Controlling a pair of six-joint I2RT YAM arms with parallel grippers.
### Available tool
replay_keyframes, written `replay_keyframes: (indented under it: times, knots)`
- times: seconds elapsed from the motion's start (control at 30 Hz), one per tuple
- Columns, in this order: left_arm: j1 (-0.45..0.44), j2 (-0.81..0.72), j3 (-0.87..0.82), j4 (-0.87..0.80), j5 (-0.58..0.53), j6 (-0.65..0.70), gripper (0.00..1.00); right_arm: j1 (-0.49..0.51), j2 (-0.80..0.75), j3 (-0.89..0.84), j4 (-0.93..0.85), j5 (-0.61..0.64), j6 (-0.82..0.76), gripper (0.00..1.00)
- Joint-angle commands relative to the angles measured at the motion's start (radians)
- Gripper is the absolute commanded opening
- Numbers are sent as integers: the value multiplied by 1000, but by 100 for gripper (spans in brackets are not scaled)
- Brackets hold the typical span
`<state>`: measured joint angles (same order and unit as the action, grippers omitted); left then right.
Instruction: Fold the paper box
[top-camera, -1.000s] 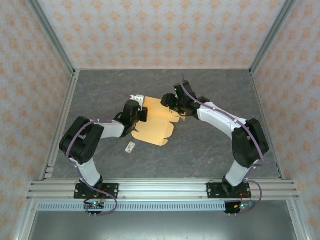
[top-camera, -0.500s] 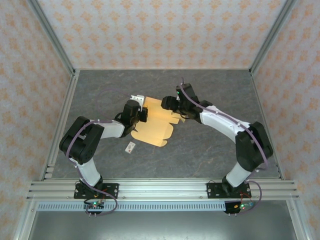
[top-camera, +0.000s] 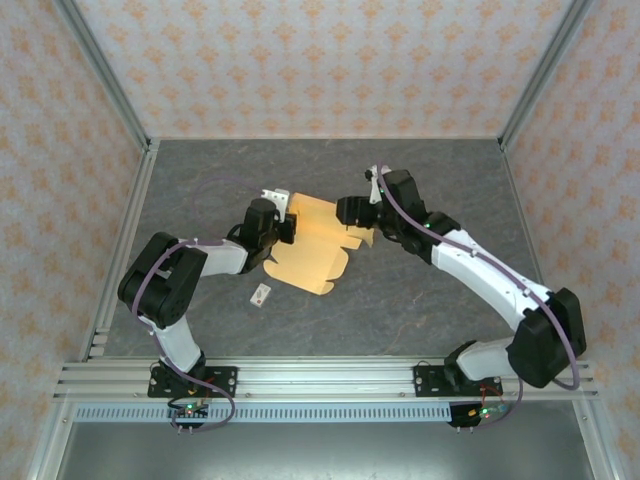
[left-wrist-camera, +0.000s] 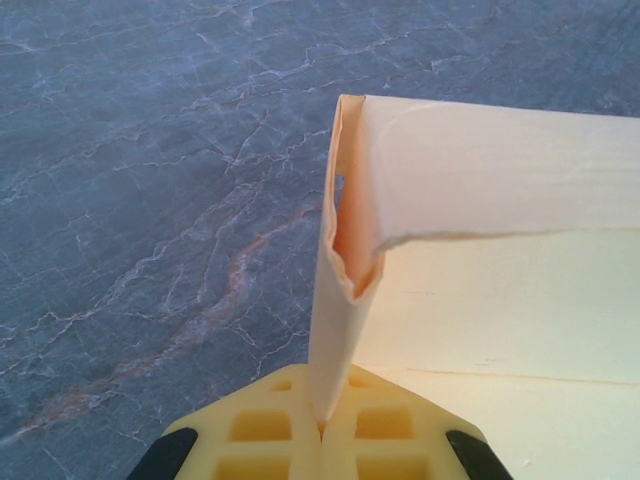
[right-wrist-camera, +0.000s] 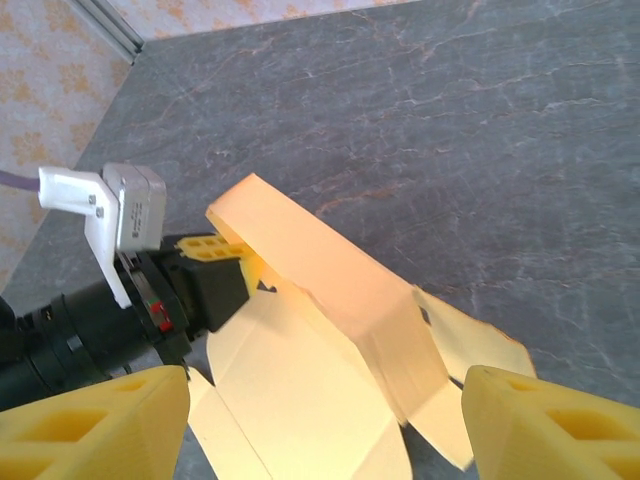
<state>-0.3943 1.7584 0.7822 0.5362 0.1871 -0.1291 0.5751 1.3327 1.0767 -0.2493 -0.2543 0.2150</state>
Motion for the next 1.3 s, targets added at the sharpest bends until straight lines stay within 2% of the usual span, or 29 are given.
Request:
replay_keyframes:
  times: [0.0,0.2,0.33,0.47,0.67,0.77,1.03,1.27]
  knots:
    - [8,-20,-9,38,25,10,0,-1,-46,-23,-29,45,-37,73]
    - [7,-28,-21,34,20,11,0,-4,-50,-40,-26,52,-44,73]
    - [6,-37,-31,37,16,12,0,-10,-23,-16,-15,12,-31,72]
    - [6,-48,-34,33,10,10,0,-30,-4,3,-49,37,14,72]
    - [6,-61,-37,19,-23,0,0,-58,20,-30,19,-77,98,65]
    - [7,-63,-38,16,-37,-2,0,-35,96,-2,64,-131,183,65]
    - [3,-78,-47,9,-67,-2,0,6,242,94,31,-55,248,59]
    - [-28,-76,-37,-10,-132,1,0,6,339,111,175,-156,283,52]
